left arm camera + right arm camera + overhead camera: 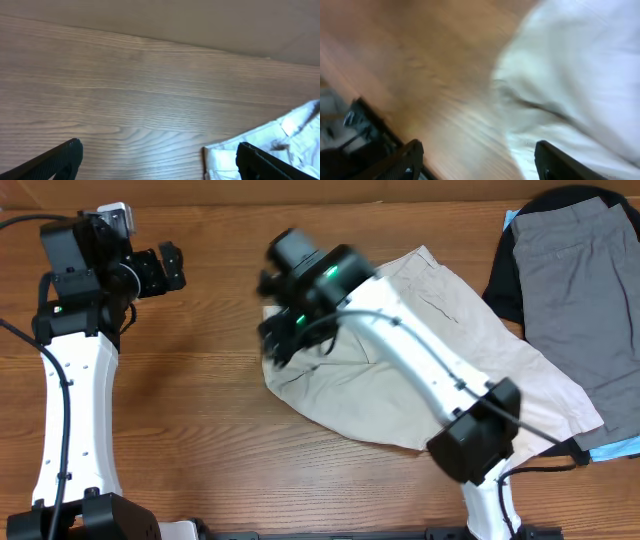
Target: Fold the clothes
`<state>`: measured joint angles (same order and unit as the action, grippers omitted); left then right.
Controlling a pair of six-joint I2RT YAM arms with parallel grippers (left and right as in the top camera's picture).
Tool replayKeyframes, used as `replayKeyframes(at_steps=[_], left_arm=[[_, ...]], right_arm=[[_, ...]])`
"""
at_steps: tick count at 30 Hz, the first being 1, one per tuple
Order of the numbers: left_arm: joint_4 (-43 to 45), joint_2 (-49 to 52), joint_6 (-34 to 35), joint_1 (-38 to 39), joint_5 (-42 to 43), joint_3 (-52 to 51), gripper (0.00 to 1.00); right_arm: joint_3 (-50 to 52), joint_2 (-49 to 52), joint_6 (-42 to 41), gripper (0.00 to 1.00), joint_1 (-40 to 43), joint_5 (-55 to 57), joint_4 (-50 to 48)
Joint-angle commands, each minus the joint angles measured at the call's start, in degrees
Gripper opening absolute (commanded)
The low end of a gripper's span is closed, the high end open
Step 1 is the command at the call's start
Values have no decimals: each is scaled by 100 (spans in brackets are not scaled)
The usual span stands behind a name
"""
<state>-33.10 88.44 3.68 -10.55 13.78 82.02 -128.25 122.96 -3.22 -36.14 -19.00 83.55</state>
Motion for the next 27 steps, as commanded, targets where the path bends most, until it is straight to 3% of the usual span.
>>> replayKeyframes(at_steps=[1,15,27], left_arm=[[-66,26,-341,389,170,55,100],[-750,1456,-1121,2168,-269,55,94],[-846,2450,-1141,2227,-363,55,89]], right_arm=[[-431,-236,114,84,1102,240,144],[-284,-221,352,90,4004,-42,389],[-33,-216,562,90,4159,-37,367]])
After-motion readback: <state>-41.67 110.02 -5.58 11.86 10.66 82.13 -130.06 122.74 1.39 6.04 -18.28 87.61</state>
